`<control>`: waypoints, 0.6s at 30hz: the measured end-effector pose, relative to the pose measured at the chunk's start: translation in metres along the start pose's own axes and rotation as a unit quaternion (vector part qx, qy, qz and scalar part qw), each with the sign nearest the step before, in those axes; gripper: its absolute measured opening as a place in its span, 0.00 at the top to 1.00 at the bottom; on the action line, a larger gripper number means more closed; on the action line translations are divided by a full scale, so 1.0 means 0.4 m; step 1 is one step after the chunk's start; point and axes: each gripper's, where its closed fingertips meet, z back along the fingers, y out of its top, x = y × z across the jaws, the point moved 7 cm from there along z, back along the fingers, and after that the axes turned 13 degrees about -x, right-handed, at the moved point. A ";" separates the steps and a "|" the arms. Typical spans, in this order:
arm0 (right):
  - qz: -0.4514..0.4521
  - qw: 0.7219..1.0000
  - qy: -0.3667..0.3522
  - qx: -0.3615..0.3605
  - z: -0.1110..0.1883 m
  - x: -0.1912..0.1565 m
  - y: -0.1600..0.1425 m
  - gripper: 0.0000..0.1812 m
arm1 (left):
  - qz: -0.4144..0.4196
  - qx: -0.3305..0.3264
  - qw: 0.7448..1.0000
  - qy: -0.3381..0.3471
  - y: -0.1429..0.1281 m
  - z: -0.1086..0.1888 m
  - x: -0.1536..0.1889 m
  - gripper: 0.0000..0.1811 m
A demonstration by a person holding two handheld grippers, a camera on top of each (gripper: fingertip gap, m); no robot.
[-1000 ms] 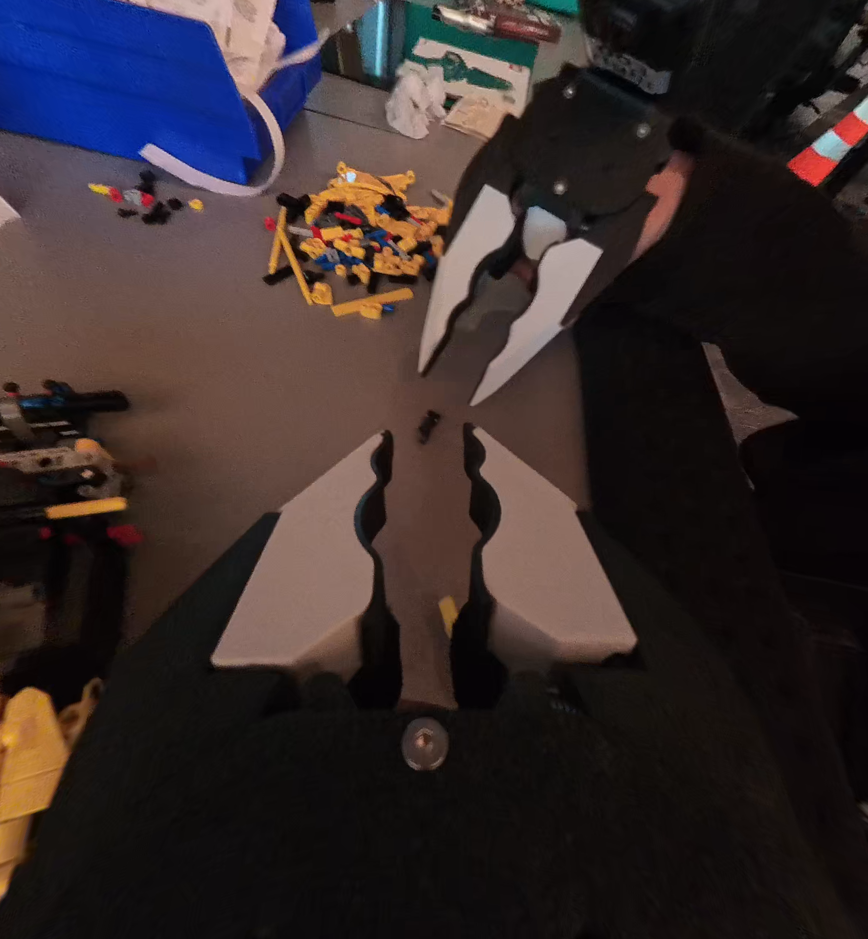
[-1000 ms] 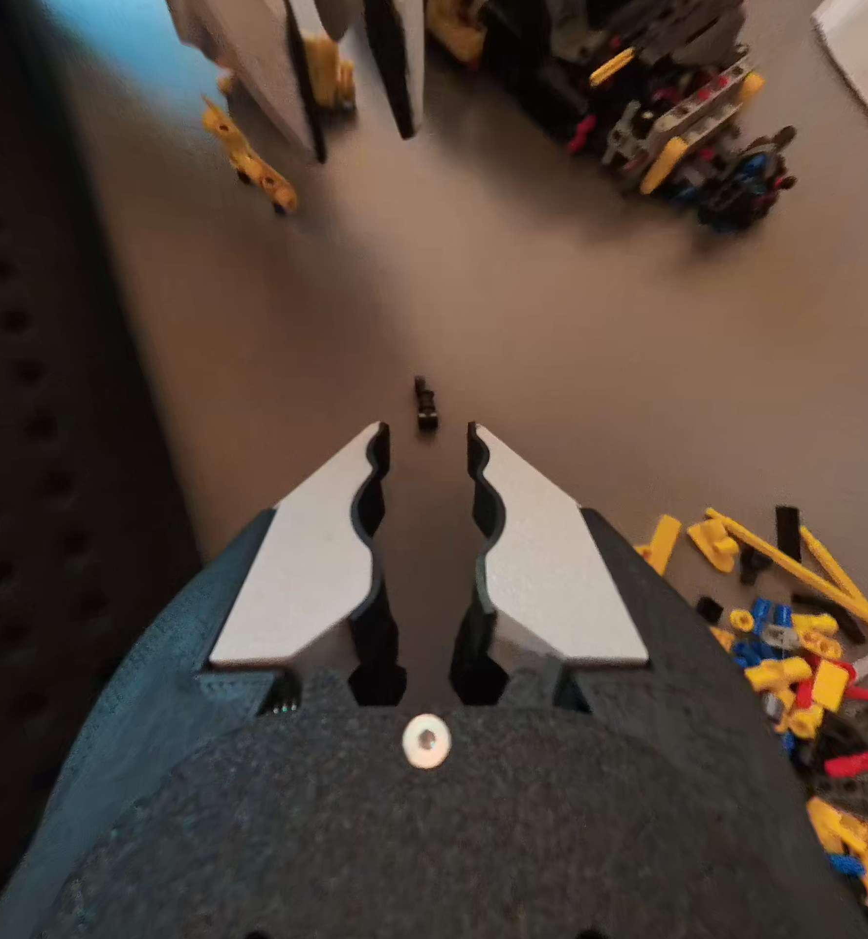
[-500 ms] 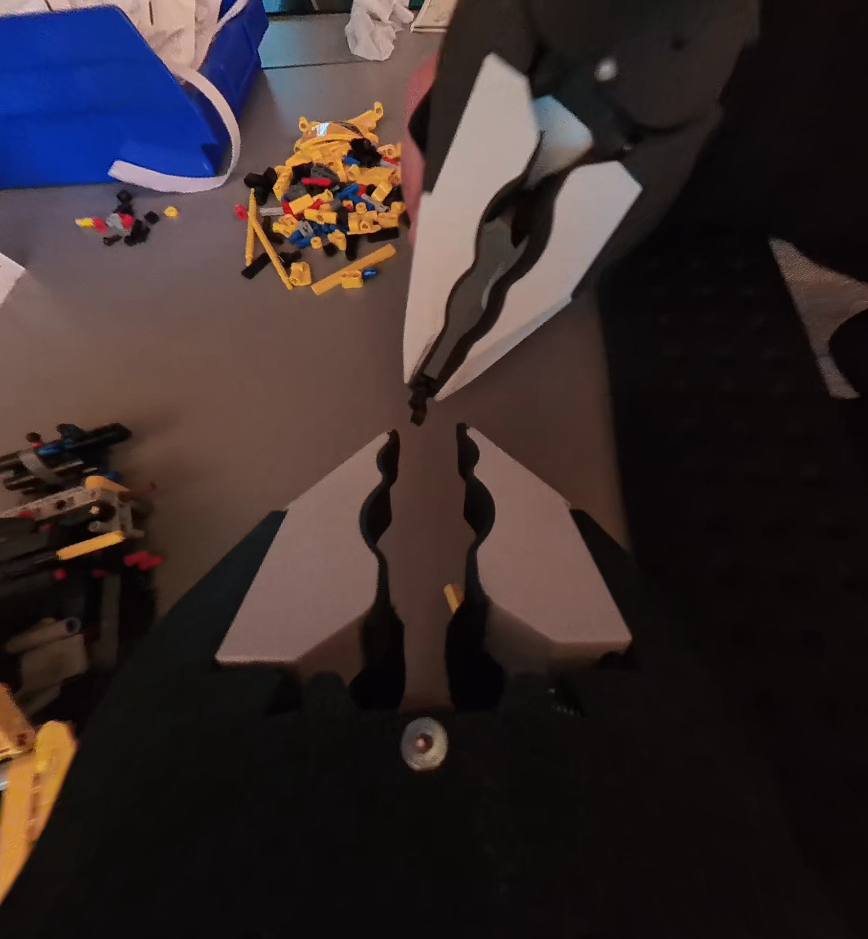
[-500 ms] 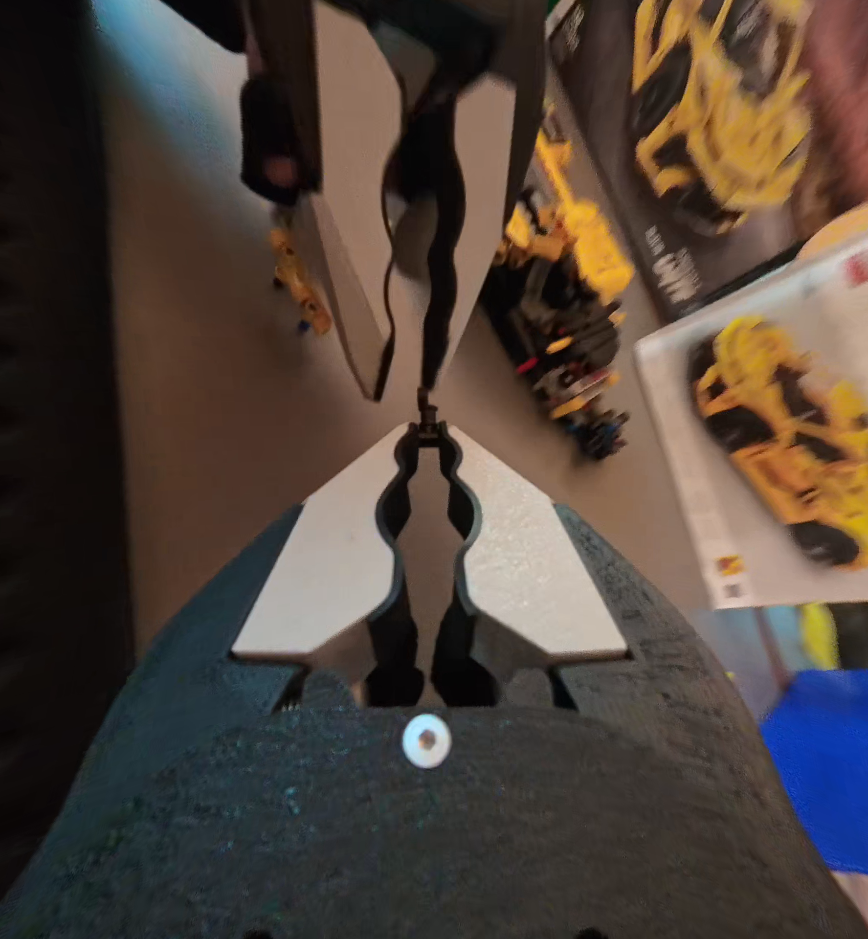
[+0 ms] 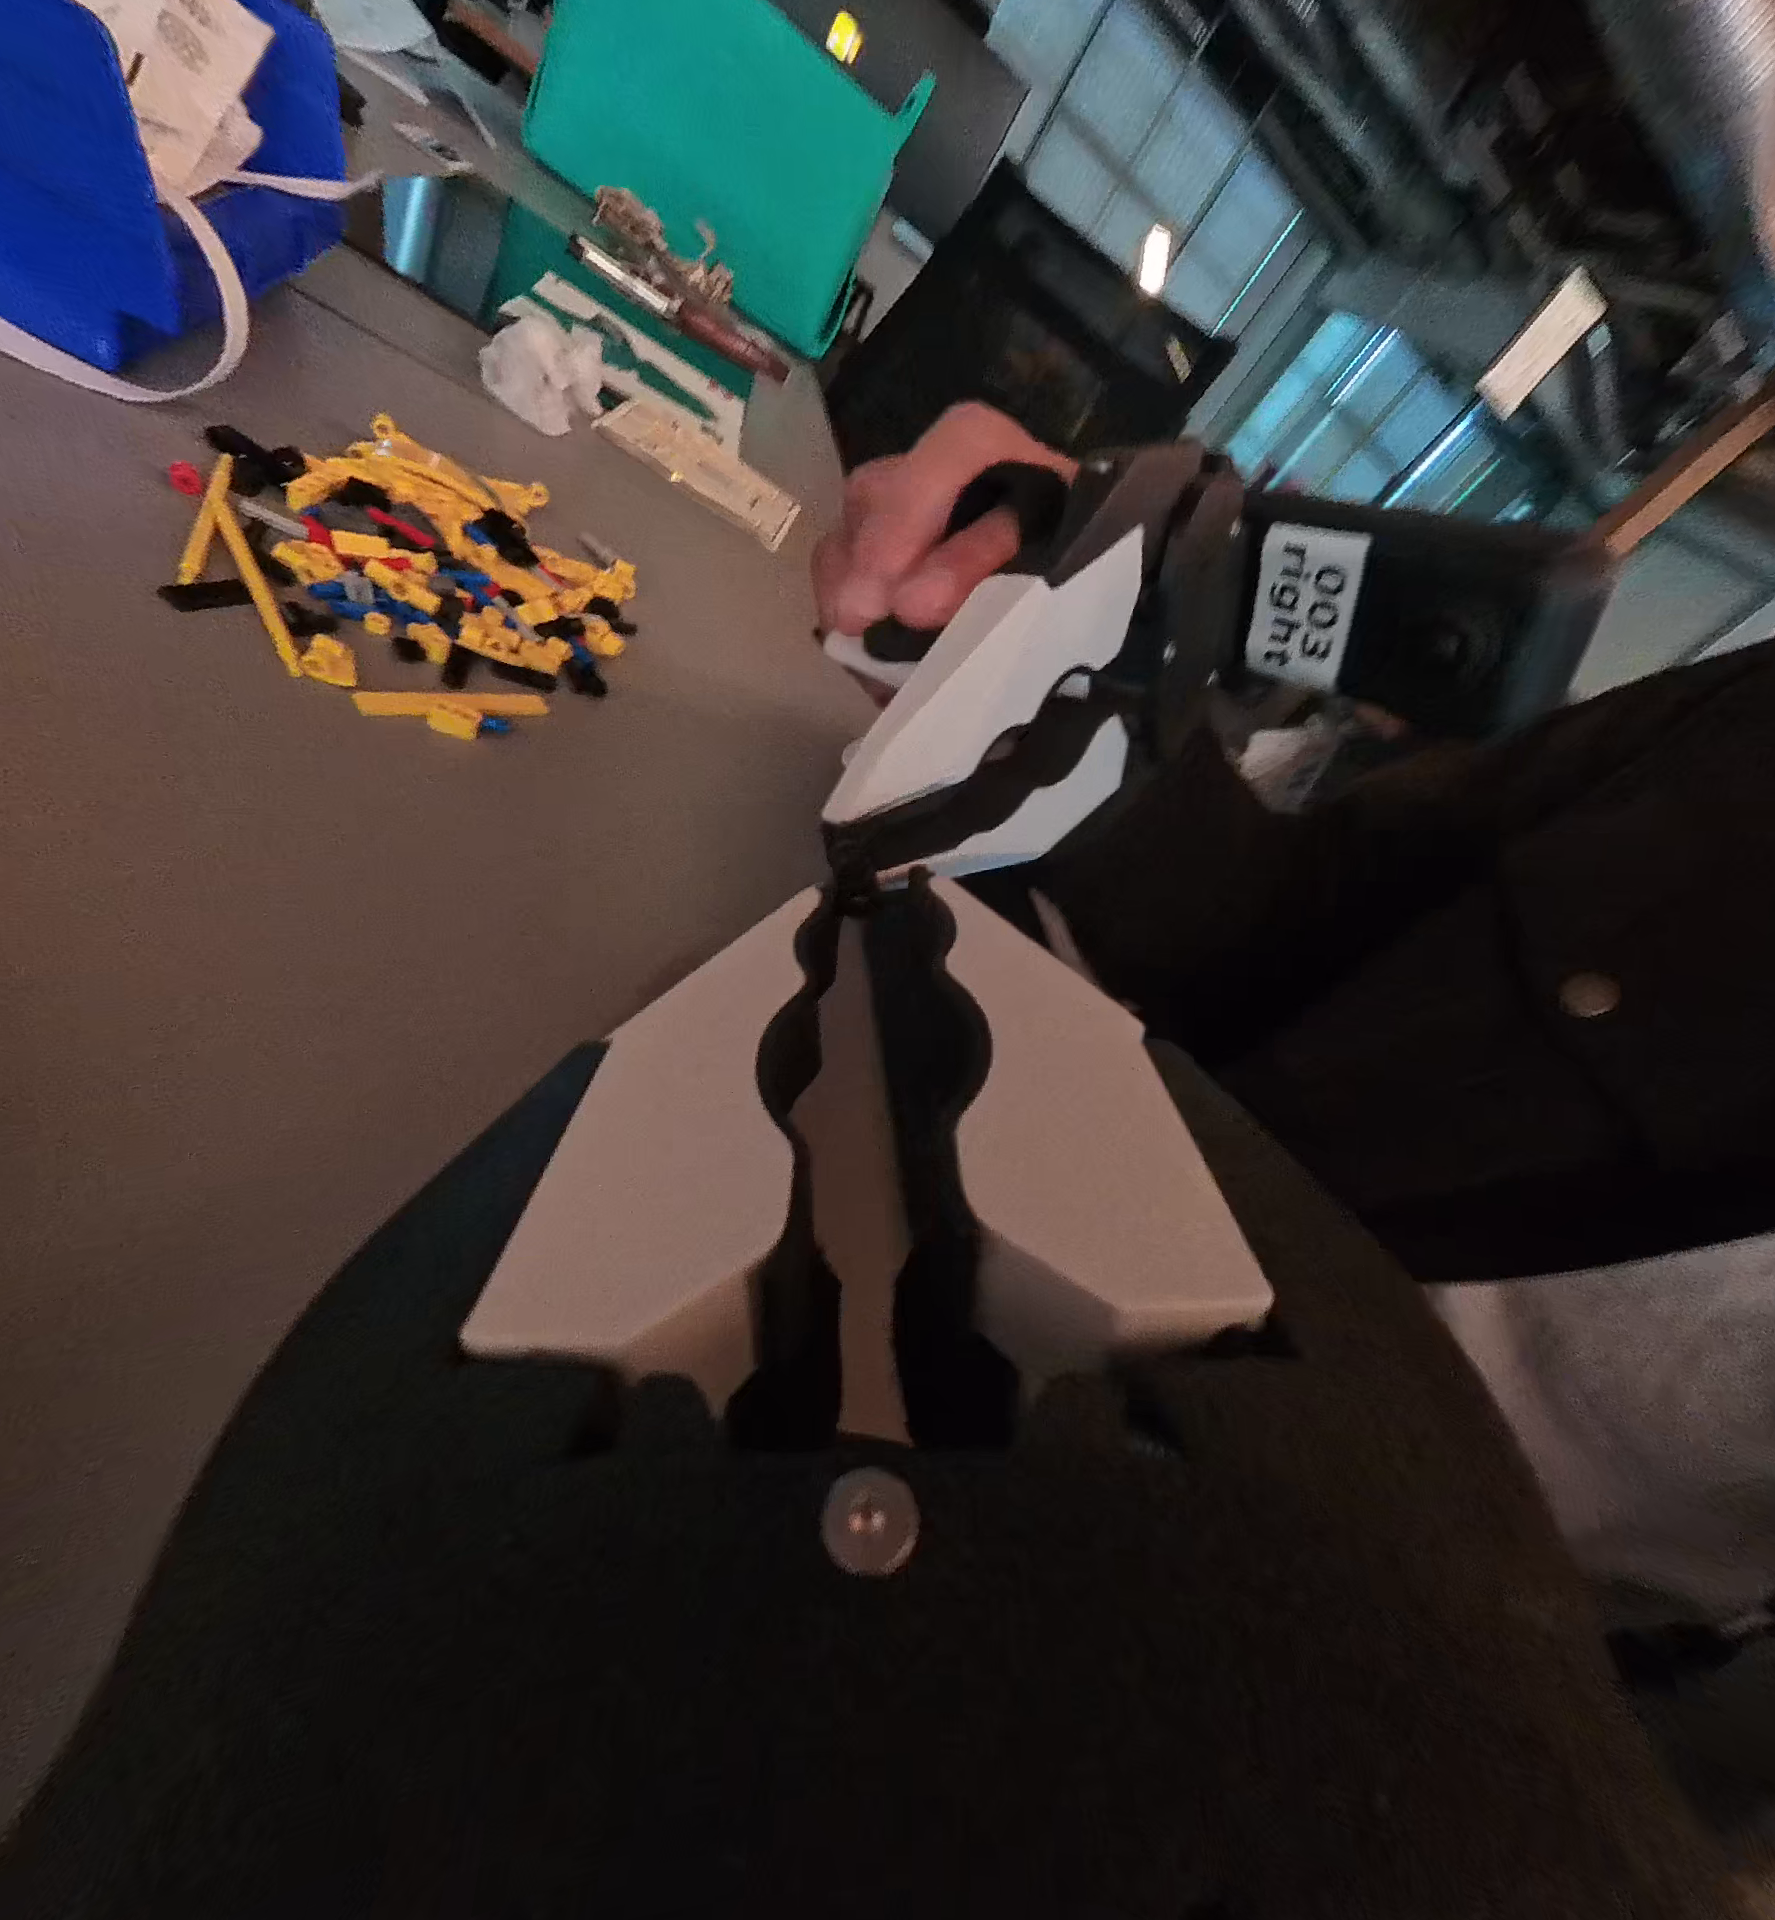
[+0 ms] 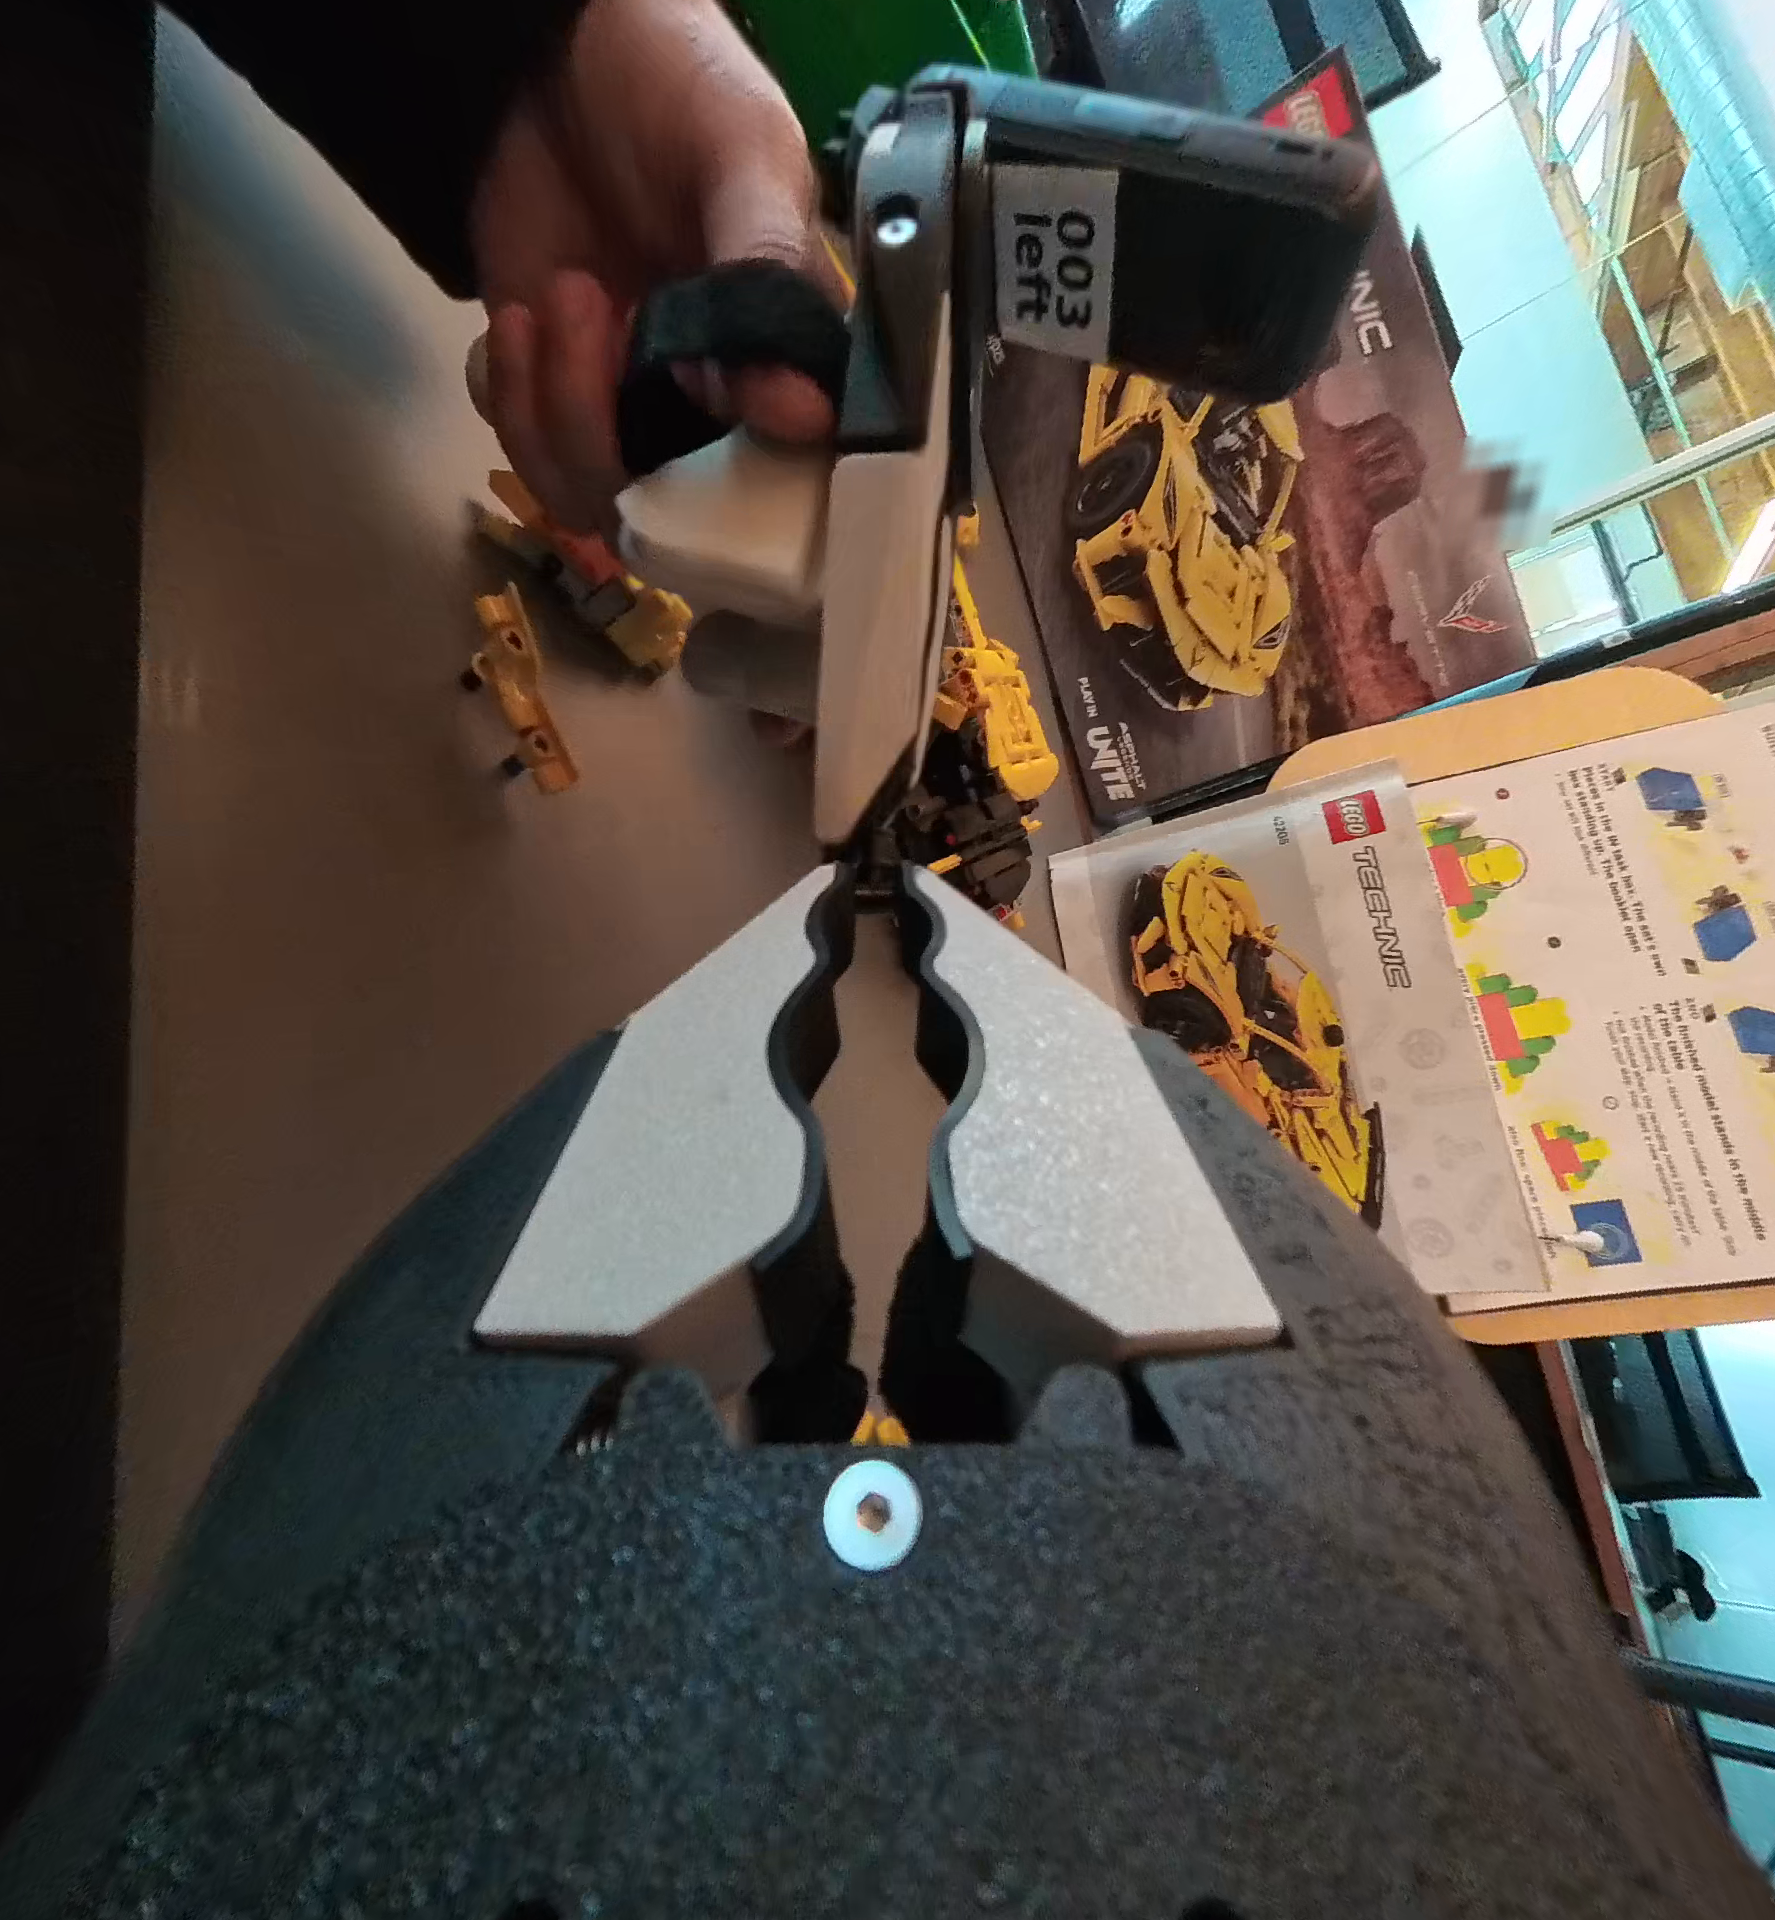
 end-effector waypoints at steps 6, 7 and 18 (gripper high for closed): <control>0.020 1.000 -0.005 -0.014 0.000 -0.002 0.014 0.96 | -0.005 0.017 1.000 0.005 0.006 0.012 -0.003 0.96; 0.020 1.000 -0.003 -0.016 0.000 -0.002 0.016 0.96 | -0.012 0.013 1.000 0.010 0.005 0.010 -0.001 0.96; -0.122 0.990 0.026 -0.066 0.097 0.087 -0.143 0.96 | -0.074 0.162 0.982 0.069 0.059 0.199 0.020 0.97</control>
